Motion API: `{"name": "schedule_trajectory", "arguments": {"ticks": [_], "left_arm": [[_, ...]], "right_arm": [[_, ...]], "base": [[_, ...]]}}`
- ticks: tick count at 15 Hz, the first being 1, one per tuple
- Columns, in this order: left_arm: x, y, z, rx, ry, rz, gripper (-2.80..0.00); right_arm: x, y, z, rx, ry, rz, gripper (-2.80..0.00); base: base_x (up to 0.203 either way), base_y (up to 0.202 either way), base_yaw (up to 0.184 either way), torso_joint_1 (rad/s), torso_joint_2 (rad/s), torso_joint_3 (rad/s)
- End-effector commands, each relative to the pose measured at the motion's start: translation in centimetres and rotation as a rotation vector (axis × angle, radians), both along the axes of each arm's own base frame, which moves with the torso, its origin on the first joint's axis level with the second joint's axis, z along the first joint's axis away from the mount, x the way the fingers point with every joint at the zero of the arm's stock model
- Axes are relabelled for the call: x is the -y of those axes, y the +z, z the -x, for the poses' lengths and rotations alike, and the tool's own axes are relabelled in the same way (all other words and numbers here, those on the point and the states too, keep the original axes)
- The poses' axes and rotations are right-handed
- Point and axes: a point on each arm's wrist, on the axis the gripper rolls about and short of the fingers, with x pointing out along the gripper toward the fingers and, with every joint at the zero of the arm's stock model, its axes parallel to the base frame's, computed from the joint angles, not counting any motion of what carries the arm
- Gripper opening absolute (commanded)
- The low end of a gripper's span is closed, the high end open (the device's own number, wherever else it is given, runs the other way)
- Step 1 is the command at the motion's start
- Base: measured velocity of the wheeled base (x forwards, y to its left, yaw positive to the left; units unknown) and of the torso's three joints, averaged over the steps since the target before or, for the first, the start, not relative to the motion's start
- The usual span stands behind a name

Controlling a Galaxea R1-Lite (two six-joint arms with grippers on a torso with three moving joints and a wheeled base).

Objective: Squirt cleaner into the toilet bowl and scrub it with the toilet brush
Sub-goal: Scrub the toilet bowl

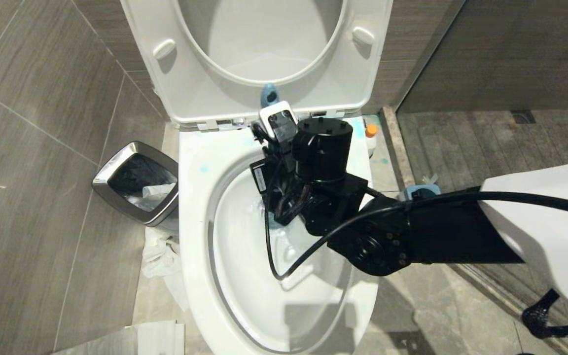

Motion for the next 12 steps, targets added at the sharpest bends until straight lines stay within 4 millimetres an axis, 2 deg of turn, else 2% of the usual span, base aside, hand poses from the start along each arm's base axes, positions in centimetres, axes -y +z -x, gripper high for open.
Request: {"name": "schedule_trajectory", "arguments": {"ticks": [1,8,10,12], "left_arm": [[0.0,0.0,0.0,-0.001,0.0,0.0,-2.8],[0.0,0.0,0.0,-0.001,0.0,0.0,-2.8],[0.0,0.0,0.0,-0.001,0.0,0.002,-2.8],[0.0,0.0,0.0,-0.002,0.0,0.002,-2.8]], "right_arm": [[0.7,1.6,0.7,0.024,-0.003,-0.022,-2.8],[-0.6,-3.0,-0.4,-0.059,-0.003,0.027,-2.8],[-0.5,-2.6,-0.3,-0.055,-0.004,0.022,-2.8],[0.1,-0.9,0.4,-0.033,-0.003,-0.002,-2.8]], "base": [[0.0,0.0,0.0,0.0,0.0,0.0],[0.0,0.0,0.0,0.0,0.0,0.0],[0.0,0.0,0.0,0.0,0.0,0.0],[0.0,0.0,0.0,0.0,0.0,0.0]]}}
